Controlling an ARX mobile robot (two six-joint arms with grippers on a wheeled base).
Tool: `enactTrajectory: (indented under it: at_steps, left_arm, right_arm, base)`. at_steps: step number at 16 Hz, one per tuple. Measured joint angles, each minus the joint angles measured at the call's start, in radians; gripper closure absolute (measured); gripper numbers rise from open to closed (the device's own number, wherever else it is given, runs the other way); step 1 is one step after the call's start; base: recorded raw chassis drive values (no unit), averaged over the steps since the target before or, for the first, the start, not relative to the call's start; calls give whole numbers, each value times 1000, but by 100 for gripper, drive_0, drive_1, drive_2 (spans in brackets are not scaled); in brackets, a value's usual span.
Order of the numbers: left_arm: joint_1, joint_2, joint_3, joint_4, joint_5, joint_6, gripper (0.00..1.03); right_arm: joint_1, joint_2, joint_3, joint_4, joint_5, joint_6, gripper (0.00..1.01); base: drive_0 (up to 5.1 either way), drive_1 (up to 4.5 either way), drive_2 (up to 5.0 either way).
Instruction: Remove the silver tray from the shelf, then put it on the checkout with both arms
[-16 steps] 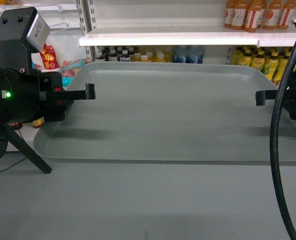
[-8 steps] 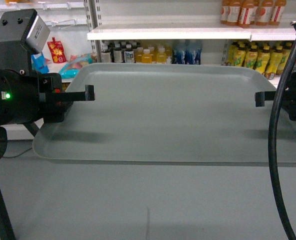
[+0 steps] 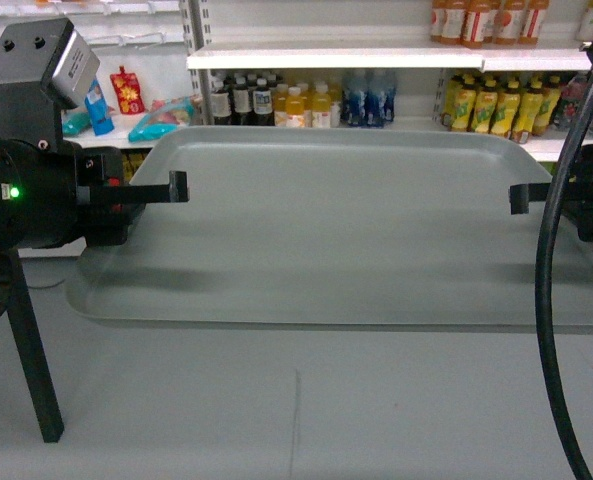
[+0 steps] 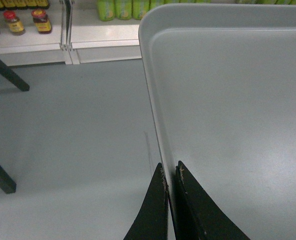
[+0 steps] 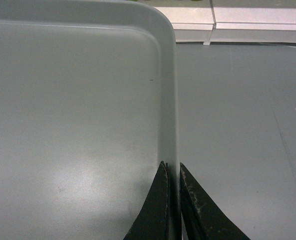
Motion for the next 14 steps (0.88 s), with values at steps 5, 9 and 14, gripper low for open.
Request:
enactTrajectory:
  at_steps: [5,9,14]
  left_arm:
    - [0,0,0,6,0,0,100]
    - [0,-3,0,0,-1,1,100]
    - [0,-3,0,4,-1,2,100]
  right_arm:
    - [-1,1,0,1,0,-2,98]
    - [0,-5,-1,0,0,-4,98]
    - [0,-5,-1,1,0,-3,98]
  base:
    - [-4,-421,412]
    - [-1,-105,103]
    - [0,0,0]
